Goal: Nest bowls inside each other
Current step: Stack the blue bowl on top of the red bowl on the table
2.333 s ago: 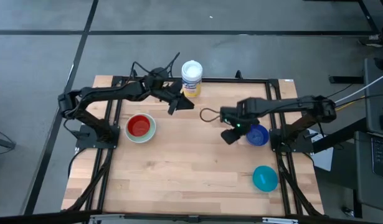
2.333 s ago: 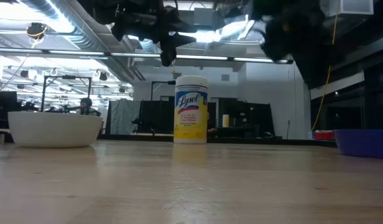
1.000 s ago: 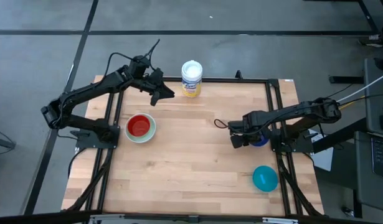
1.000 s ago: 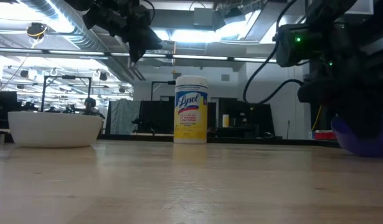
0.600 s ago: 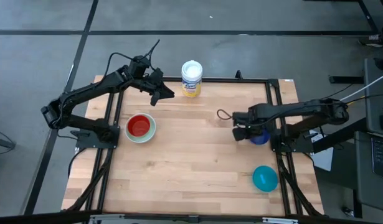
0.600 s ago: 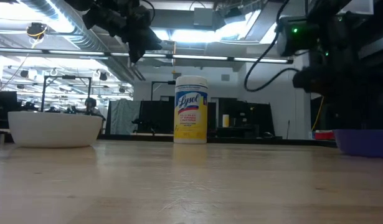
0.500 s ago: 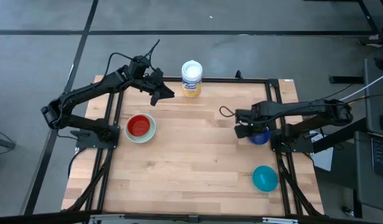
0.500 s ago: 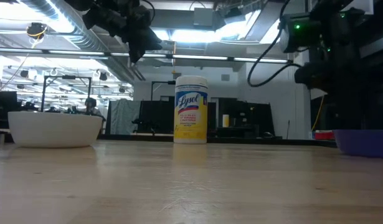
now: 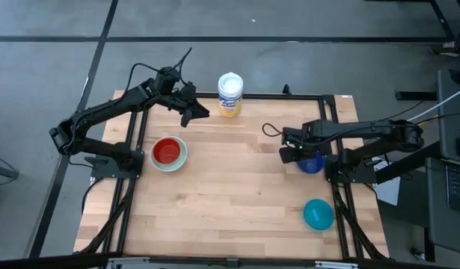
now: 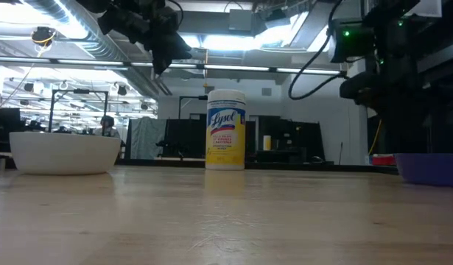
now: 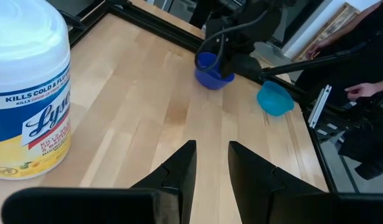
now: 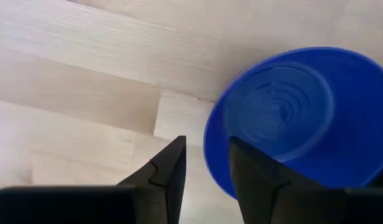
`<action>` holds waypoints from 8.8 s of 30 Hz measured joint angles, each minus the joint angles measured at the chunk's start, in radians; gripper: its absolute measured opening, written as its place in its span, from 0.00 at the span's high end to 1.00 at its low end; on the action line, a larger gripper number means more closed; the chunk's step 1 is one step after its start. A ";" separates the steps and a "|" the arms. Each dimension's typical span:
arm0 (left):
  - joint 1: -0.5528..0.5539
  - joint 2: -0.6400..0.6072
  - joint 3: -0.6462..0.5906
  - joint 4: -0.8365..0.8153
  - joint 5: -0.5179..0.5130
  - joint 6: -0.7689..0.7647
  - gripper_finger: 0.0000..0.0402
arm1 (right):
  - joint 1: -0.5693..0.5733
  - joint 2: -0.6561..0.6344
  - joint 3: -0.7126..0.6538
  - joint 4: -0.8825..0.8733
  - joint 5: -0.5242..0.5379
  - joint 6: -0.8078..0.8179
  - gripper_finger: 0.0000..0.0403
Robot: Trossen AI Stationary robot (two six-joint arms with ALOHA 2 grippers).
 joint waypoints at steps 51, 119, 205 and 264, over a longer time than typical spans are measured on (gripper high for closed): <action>0.210 0.158 0.000 1.228 0.413 -0.868 0.78 | -0.105 0.212 0.491 2.000 -0.358 -0.339 0.99; -0.051 0.394 0.449 1.892 0.281 -1.421 0.97 | -0.199 0.566 1.052 2.084 -0.809 -0.265 0.99; 0.216 0.050 0.164 -0.208 -0.422 0.305 0.99 | -0.779 0.047 0.957 0.100 -1.100 -0.790 0.43; -0.463 0.412 0.161 -1.181 -0.541 -0.093 1.00 | -0.697 0.047 0.957 0.236 -1.109 -1.054 0.43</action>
